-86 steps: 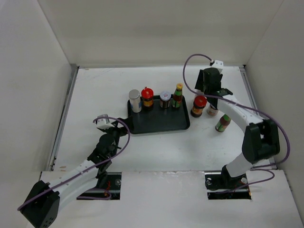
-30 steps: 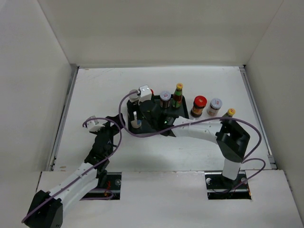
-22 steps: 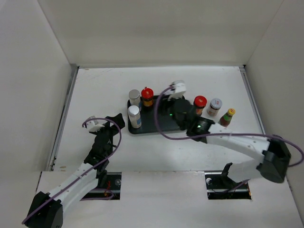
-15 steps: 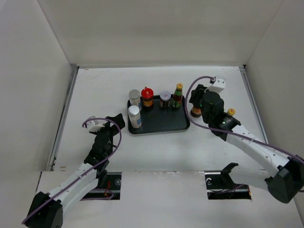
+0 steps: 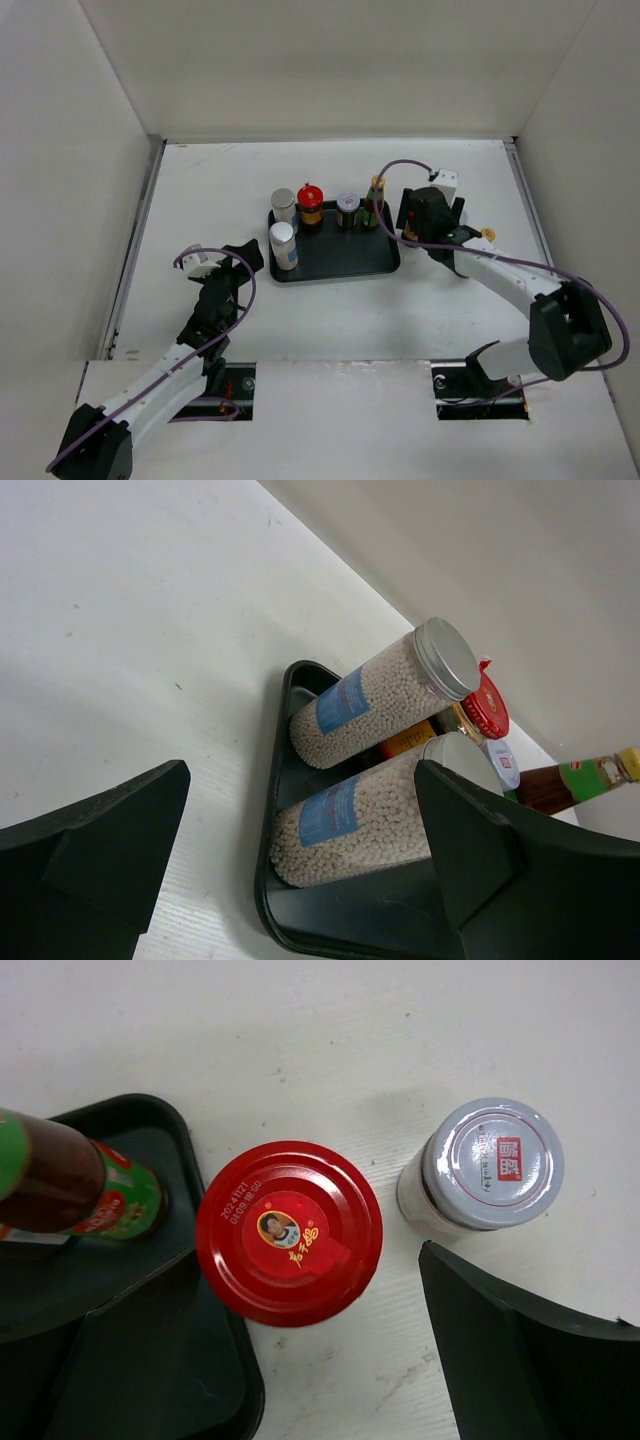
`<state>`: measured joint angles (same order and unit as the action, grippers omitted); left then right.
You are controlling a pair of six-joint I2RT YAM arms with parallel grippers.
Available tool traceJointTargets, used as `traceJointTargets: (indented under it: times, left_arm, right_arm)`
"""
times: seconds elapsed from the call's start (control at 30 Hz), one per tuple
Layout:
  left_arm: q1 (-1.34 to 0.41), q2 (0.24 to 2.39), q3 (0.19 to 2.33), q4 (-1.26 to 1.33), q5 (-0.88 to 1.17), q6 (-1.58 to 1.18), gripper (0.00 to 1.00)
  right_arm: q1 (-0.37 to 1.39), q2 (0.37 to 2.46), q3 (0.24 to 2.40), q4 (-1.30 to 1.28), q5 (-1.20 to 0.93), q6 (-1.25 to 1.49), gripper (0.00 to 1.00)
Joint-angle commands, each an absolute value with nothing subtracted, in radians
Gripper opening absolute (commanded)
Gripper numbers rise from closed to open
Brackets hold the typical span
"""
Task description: Organize the condiment bottles
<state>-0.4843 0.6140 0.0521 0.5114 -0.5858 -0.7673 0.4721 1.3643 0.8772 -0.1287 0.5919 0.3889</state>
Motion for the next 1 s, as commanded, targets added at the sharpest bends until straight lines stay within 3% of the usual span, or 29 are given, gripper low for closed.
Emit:
traceJointTargets:
  times: [0.0,0.23,0.4,0.5,0.73,0.97]
  left_arm:
    - [-0.476,0.610,0.014,0.541,-0.574,-0.775,1.00]
    - [-0.476,0.621,0.015,0.546,-0.571,-0.772,1.00]
    - [-0.479,0.635,0.017,0.552,-0.571,-0.772,1.00]
    - [-0.478,0.630,0.015,0.554,-0.571,-0.772,1.00]
    - [-0.484,0.637,0.020,0.554,-0.571,-0.773,1.00]
    - [-0.482,0.652,0.021,0.561,-0.571,-0.772,1.00]
  right_arm:
    - [0.459,1.414,0.943,-0.114,0.560,0.376,0.97]
    - [0.452,1.468,0.942,-0.052,0.549,0.374,0.91]
    - [0.453,1.434,0.922,-0.018,0.569,0.362,0.67]
    - [0.462,1.367,0.897,0.014,0.618,0.325,0.59]
    - [0.562,1.181,0.928,-0.031,0.667,0.287,0.56]
    - [0.755,1.291,1.037,0.021,0.603,0.337,0.54]
